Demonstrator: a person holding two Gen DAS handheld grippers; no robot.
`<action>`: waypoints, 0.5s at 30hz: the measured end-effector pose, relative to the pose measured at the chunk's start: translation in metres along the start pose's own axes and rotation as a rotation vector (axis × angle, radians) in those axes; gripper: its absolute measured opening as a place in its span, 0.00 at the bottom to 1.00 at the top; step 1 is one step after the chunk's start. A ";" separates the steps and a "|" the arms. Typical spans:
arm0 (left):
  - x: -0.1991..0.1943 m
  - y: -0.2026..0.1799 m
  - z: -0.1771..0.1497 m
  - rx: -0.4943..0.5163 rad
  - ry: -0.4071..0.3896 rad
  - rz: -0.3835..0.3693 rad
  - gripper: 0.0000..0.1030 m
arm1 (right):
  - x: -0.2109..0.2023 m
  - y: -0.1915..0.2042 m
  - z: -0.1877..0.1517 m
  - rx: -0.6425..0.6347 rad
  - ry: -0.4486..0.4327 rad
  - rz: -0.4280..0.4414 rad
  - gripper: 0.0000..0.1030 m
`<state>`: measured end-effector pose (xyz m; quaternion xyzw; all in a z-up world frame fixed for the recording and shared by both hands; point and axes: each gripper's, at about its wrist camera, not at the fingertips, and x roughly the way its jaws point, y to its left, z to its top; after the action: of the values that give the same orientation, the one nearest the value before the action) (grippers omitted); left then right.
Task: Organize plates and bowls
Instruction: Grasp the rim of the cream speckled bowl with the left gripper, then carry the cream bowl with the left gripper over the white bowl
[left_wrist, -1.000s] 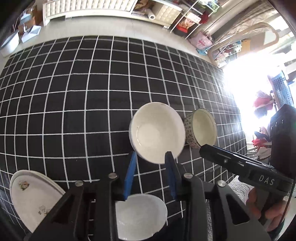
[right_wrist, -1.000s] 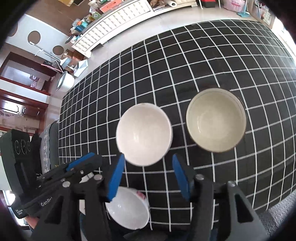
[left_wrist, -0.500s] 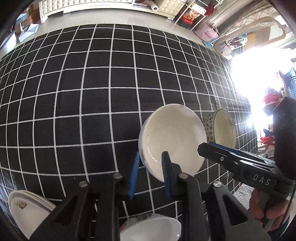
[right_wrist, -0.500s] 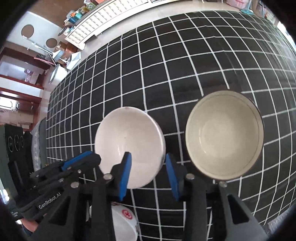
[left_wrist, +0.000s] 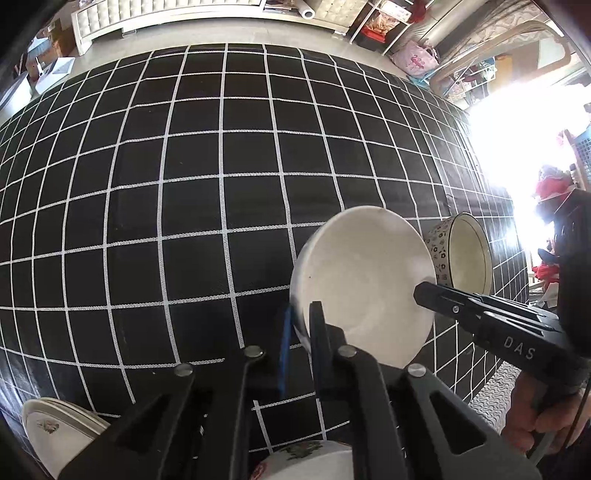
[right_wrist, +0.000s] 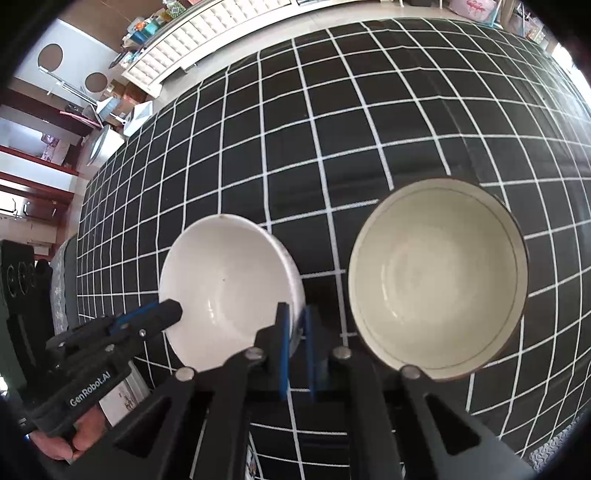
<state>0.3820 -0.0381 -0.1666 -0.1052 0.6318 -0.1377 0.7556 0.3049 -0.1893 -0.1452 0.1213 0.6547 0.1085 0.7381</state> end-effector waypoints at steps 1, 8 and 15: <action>0.000 0.000 0.000 0.003 -0.001 0.002 0.08 | 0.000 -0.001 0.000 -0.002 -0.001 -0.001 0.10; 0.000 -0.004 0.002 0.026 -0.004 0.009 0.08 | -0.001 -0.002 -0.002 -0.015 -0.018 -0.017 0.10; 0.002 -0.015 0.002 0.050 -0.018 0.042 0.08 | 0.001 0.009 -0.004 -0.041 -0.027 -0.045 0.10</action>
<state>0.3837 -0.0529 -0.1633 -0.0740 0.6233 -0.1365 0.7665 0.3009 -0.1805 -0.1441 0.0928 0.6449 0.1036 0.7515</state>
